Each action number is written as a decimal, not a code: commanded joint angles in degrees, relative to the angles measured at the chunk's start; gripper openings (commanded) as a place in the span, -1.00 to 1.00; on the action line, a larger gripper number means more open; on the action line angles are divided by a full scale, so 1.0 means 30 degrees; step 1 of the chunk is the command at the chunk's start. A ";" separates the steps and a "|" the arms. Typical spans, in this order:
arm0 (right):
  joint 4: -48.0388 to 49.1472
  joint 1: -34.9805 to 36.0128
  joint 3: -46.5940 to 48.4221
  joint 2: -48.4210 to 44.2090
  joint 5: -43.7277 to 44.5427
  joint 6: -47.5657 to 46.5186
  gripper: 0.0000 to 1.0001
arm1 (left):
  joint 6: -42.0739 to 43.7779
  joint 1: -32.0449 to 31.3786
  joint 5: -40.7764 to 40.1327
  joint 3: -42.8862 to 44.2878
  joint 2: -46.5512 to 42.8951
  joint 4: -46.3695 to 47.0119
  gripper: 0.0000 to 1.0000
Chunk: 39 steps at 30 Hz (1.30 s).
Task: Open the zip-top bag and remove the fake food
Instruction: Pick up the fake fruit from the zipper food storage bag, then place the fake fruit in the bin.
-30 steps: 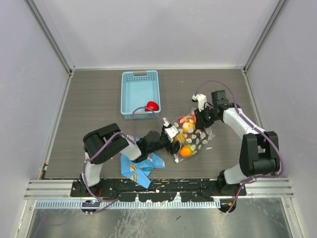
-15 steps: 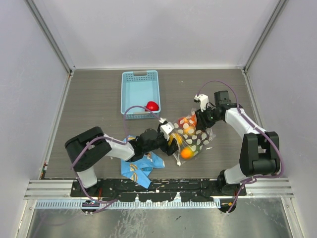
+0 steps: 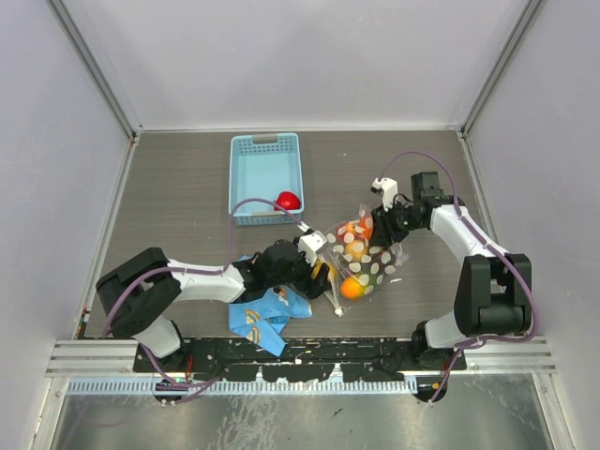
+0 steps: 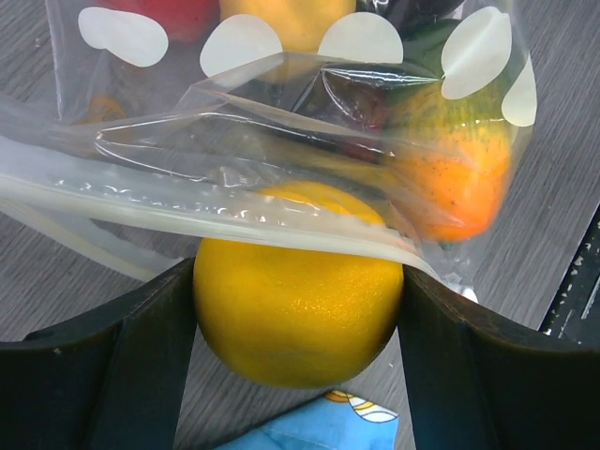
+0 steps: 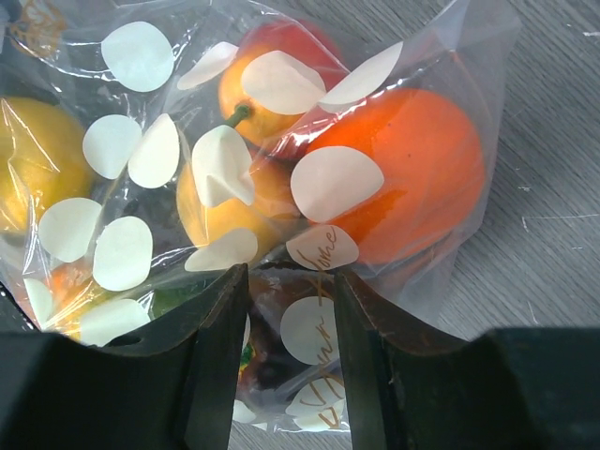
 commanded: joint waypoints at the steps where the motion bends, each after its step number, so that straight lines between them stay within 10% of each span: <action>1: -0.0144 -0.0125 0.0282 -0.0793 -0.0886 -0.0417 -0.05 | -0.0468 0.0225 0.0217 0.1002 -0.1451 -0.2028 -0.31; 39: -0.0272 -0.0286 0.0330 -0.0830 -0.1099 -0.0565 -0.04 | -0.1120 0.3815 0.0961 0.3193 -0.8123 -1.2648 -0.48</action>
